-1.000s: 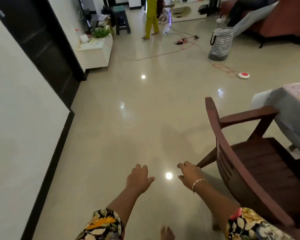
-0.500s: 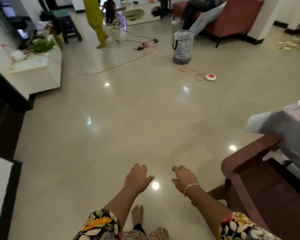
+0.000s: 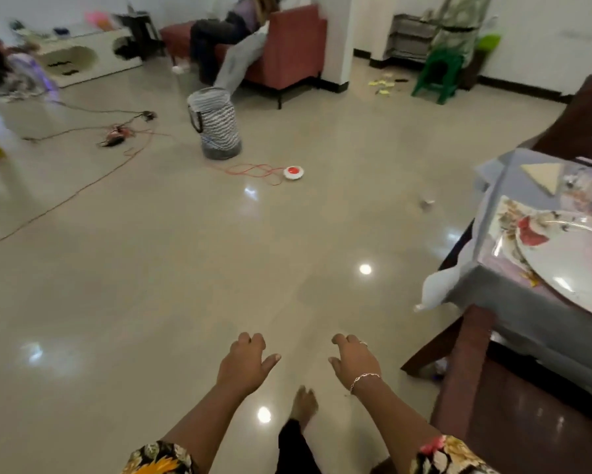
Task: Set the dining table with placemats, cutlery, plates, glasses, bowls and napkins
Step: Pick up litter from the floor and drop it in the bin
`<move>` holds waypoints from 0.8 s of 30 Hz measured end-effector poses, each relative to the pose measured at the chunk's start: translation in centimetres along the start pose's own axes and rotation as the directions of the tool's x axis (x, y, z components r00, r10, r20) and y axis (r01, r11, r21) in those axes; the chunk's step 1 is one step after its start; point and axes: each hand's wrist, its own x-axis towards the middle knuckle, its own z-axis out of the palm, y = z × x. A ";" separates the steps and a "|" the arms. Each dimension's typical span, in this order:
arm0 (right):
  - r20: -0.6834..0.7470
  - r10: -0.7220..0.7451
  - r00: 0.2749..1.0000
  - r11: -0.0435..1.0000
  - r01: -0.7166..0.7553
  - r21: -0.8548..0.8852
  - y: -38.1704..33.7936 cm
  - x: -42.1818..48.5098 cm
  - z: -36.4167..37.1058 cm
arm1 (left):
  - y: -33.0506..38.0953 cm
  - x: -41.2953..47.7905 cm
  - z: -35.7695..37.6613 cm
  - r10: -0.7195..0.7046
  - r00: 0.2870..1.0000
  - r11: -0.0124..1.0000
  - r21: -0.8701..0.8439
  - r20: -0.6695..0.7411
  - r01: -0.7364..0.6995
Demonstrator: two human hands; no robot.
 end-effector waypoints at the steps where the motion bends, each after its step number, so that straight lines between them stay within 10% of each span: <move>1: 0.006 0.017 1.000 1.000 -0.017 0.001 0.8 2.0 -0.8 | 0.7 2.5 -0.7 0.026 1.000 1.000 0.009 0.012 -0.026; 24: 0.010 0.518 0.855 0.825 -0.502 0.259 19.0 35.7 -24.0 | 31.0 52.5 -12.9 0.461 0.843 0.862 0.085 0.277 -0.500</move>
